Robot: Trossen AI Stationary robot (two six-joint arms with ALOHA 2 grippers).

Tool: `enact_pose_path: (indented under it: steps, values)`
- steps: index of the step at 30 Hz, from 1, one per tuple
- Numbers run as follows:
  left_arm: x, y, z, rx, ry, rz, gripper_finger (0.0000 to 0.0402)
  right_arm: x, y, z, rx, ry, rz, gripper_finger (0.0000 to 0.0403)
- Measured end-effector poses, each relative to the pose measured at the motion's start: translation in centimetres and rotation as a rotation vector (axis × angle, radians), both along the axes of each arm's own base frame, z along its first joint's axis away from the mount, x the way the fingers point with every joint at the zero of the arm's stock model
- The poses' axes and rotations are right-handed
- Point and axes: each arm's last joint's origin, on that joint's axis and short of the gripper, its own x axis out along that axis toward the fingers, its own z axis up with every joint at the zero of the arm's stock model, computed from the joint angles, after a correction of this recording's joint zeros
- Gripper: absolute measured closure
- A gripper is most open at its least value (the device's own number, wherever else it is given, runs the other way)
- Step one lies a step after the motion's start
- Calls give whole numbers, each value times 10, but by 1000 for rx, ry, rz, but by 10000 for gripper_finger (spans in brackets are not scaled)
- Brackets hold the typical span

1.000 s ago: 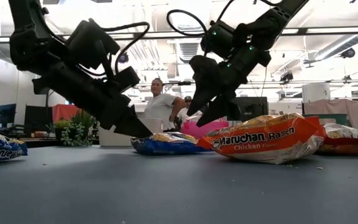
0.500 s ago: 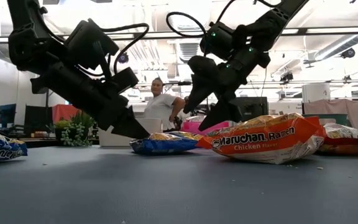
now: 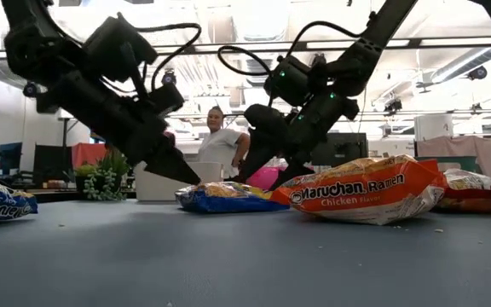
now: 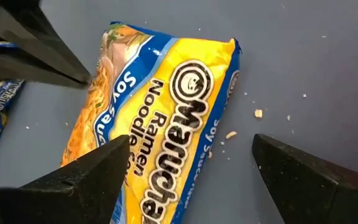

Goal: Sort Maruchan noodles
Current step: Put the top blue noodle pack into the green bin

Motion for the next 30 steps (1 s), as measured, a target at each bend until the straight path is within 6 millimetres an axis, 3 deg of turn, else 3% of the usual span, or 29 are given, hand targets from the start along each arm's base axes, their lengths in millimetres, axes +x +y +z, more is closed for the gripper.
enact_pose_path:
  steps: [6,11,19,30]
  values:
    - [-6,-2,17,-8,-21,-8,402,1,0,4,10,-30,13,72]
    - [-7,-4,1,-60,27,-43,402,1,0,5,26,-41,25,74]
    - [6,-4,-24,-85,36,-16,402,6,0,-2,54,-64,36,74]
    - [11,-4,-29,-110,69,3,401,9,3,2,95,-131,97,76]
